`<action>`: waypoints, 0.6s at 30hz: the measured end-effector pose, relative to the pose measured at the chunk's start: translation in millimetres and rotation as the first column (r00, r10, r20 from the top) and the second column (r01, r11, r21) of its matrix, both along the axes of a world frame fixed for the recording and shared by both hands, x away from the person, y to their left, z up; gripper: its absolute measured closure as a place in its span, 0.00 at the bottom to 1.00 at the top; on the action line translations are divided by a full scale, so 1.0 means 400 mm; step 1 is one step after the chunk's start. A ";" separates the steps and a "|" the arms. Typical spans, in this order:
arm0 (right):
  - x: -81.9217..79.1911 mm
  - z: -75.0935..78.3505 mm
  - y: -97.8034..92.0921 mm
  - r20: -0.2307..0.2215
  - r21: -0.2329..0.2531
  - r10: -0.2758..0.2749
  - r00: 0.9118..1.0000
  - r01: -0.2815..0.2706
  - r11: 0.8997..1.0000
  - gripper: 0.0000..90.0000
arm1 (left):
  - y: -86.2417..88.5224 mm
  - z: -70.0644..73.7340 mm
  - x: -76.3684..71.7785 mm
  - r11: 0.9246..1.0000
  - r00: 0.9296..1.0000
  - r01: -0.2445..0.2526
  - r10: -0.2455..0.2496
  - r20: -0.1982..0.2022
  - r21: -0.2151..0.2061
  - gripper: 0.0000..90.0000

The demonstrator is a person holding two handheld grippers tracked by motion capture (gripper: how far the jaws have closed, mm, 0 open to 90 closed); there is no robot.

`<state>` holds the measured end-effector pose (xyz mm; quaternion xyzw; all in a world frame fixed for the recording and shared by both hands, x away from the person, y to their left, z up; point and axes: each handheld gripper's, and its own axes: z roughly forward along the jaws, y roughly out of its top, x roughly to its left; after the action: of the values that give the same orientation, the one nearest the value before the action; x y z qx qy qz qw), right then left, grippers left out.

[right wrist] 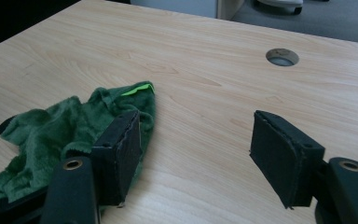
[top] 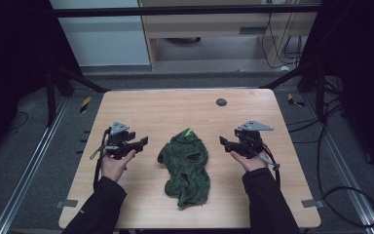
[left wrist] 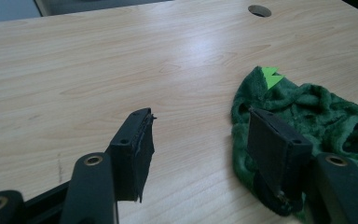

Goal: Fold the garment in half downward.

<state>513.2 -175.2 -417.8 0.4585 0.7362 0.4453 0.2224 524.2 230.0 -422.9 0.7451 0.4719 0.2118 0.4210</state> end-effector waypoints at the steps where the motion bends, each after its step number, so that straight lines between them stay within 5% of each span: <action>1: 0.000 0.000 0.000 0.000 0.000 0.000 1.000 0.000 1.000 0.37 | -0.007 0.000 0.007 1.000 1.000 0.003 -0.003 -0.002 0.002 0.45; 18: 0.075 -0.025 0.096 -0.059 0.003 0.044 0.997 -0.044 0.999 0.45 | -0.127 -0.040 0.073 0.994 0.995 0.084 -0.080 -0.061 0.074 0.52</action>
<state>543.2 -136.6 -427.8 0.4555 0.7520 0.4369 0.1901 553.6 179.2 -438.8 0.7853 0.4443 0.1906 0.3867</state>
